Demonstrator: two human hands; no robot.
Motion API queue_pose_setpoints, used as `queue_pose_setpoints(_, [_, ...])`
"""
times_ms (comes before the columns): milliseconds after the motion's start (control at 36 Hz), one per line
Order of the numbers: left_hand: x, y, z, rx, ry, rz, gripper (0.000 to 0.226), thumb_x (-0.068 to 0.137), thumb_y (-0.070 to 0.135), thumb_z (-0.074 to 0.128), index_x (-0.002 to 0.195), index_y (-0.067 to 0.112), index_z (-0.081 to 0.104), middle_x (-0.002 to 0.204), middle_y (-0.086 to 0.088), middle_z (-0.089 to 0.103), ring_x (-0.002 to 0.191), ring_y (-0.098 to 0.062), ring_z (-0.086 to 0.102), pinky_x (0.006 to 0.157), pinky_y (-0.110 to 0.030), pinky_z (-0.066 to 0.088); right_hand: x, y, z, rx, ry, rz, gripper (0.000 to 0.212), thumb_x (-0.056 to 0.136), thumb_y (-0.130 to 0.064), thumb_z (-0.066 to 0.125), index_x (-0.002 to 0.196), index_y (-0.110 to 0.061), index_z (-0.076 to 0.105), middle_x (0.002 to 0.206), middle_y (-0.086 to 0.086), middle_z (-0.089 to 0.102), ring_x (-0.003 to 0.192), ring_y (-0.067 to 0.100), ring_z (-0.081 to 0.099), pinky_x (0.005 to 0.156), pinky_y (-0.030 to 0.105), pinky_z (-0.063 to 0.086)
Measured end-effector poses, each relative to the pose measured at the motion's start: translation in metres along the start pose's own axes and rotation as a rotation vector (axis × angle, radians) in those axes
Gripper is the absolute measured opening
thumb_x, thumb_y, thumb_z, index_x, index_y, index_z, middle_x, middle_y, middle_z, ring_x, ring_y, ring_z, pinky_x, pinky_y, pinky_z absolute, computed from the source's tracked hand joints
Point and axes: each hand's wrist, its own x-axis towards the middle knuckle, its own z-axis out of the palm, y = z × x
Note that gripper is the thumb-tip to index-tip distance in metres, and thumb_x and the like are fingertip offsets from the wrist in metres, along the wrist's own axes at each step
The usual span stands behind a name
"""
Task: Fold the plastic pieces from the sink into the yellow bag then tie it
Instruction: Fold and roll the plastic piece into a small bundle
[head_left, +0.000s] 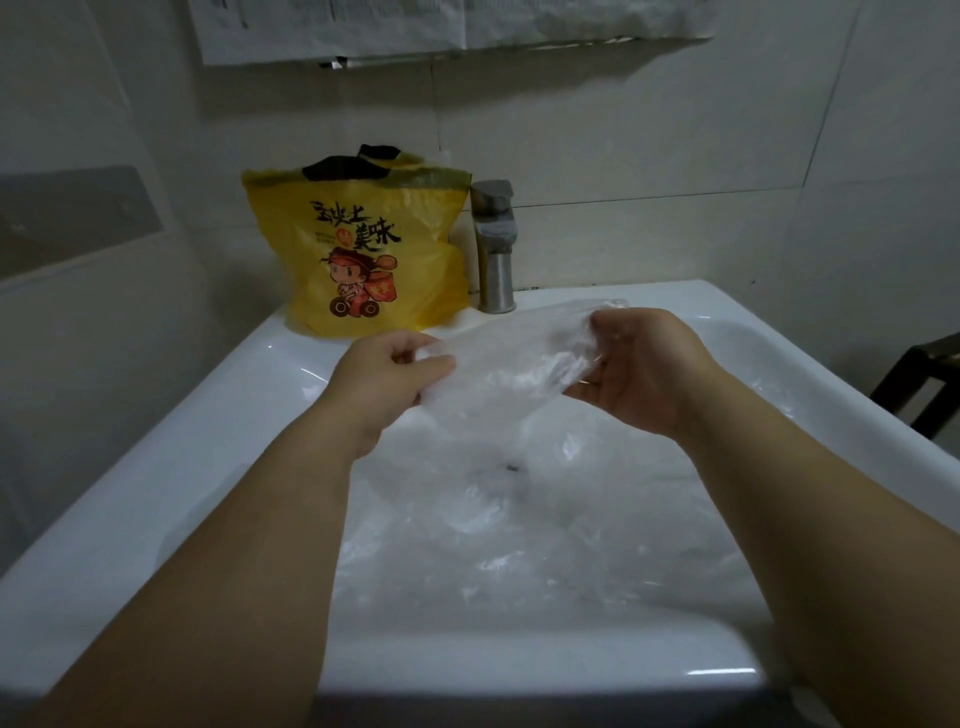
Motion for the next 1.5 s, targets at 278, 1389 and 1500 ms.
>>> queue_pose_setpoints(278, [0.001, 0.014, 0.005, -0.431, -0.009, -0.031, 0.01, 0.099, 0.013, 0.051, 0.102, 0.012, 0.06, 0.101, -0.006, 0.068, 0.095, -0.02, 0.066, 0.085, -0.036, 0.055, 0.004, 0.006, 0.001, -0.158, 0.049, -0.065, 0.014, 0.1, -0.01, 0.044, 0.097, -0.007, 0.057, 0.093, 0.013, 0.062, 0.077, 0.021, 0.062, 0.07, 0.032, 0.058])
queue_pose_setpoints(1389, [-0.001, 0.014, 0.005, -0.581, -0.068, -0.001, 0.022, 0.095, 0.003, 0.053, 0.11, 0.017, 0.062, 0.11, -0.004, 0.069, 0.099, -0.017, 0.067, 0.08, -0.027, 0.058, -0.011, -0.002, 0.002, -0.679, -0.108, 0.007, 0.027, 0.084, -0.02, 0.07, 0.108, -0.011, 0.063, 0.094, 0.008, 0.065, 0.069, 0.016, 0.056, 0.055, 0.021, 0.046])
queue_pose_setpoints(1500, [0.002, 0.015, 0.002, -0.615, -0.033, 0.018, 0.025, 0.093, 0.002, 0.057, 0.115, 0.013, 0.062, 0.116, -0.006, 0.068, 0.103, -0.017, 0.067, 0.081, -0.025, 0.058, -0.012, 0.001, 0.003, -0.742, -0.11, 0.099, 0.018, 0.084, -0.017, 0.071, 0.095, -0.003, 0.071, 0.074, 0.007, 0.062, 0.057, 0.011, 0.051, 0.049, 0.02, 0.042])
